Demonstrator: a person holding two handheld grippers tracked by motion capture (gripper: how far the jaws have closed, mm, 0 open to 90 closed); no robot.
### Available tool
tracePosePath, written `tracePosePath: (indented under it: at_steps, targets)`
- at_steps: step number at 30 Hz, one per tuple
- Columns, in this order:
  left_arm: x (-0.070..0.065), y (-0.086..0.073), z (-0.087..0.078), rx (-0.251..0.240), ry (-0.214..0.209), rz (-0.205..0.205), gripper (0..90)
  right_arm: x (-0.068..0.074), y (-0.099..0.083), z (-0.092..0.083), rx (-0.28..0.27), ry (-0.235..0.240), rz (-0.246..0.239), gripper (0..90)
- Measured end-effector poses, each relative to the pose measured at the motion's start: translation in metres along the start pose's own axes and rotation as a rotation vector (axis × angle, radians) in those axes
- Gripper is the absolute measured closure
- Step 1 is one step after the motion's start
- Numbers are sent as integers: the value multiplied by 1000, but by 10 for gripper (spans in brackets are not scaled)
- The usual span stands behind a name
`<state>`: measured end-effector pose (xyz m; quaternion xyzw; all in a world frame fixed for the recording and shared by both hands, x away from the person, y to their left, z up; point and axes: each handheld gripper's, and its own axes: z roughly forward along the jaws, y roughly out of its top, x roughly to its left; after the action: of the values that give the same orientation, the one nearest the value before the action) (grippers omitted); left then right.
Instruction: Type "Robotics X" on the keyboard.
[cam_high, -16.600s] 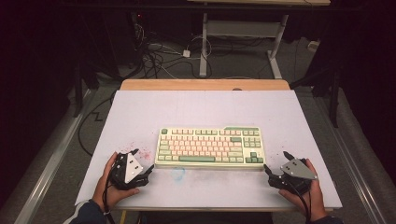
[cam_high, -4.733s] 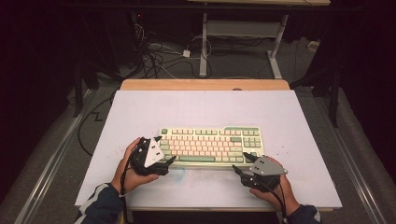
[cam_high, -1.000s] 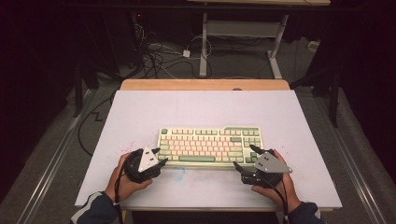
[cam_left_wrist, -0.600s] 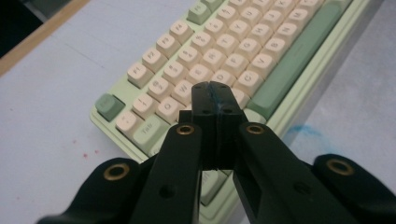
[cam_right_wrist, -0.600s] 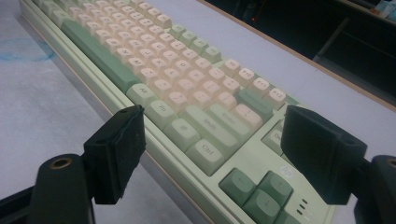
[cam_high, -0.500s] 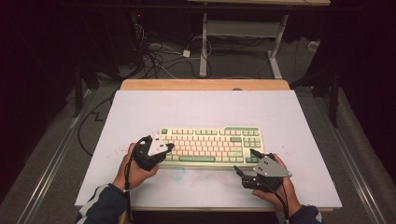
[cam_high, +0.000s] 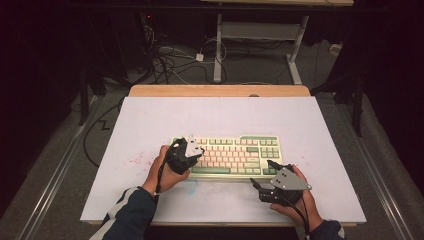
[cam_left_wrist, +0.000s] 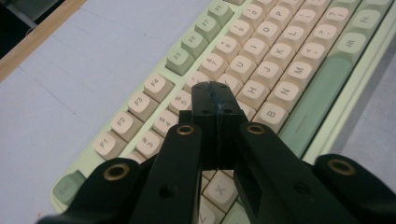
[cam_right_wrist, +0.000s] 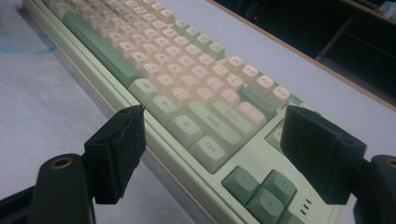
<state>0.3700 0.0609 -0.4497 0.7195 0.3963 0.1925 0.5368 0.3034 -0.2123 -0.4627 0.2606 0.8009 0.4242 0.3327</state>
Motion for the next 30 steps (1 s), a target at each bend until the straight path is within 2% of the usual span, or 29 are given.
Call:
tracePosePath:
  at_steps: [5, 14, 30]
  targets:
    - [-4, 1, 12, 16, 0, 5, 874, 1, 0, 2, 8, 7, -3, 227]
    - [0, -3, 28, 51, 18, -1, 874, 2, -2, 3, 18, 14, -5, 228]
    - [0, -6, 38, 63, 25, -1, 873, 2, -3, 6, 33, 22, -7, 228]
